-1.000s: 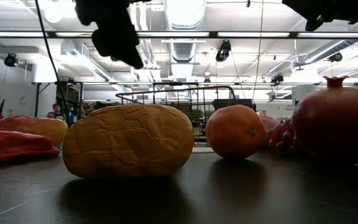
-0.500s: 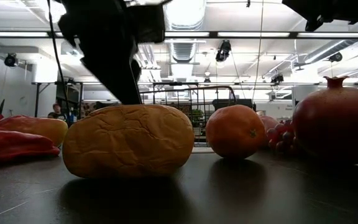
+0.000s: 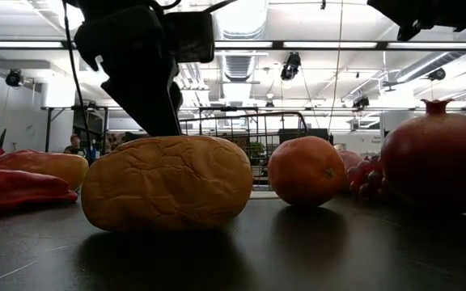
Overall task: Build produce basket
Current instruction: Put the yellow mango into the silver basket
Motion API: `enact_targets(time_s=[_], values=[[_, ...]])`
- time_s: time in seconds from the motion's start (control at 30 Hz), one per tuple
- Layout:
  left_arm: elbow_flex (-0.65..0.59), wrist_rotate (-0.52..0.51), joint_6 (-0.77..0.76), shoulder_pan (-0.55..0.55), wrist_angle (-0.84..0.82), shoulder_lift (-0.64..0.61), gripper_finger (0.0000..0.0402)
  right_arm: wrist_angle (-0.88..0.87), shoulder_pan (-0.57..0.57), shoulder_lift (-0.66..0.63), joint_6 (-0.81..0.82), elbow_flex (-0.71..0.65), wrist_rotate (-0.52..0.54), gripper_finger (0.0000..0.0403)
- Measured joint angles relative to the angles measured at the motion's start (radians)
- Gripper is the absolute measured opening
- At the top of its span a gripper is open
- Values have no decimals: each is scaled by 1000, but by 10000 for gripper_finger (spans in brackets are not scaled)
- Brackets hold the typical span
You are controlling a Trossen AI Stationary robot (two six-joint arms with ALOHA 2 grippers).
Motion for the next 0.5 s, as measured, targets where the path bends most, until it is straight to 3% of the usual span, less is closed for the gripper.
enact_targets(time_s=[0.27, 0.5], values=[[-108, -2, -46, 0, 213, -8, 247, -1, 0, 0, 0, 0, 0, 31], [-113, 4, -46, 0, 212, -16, 205, -4, 0, 0, 0, 0, 0, 31]])
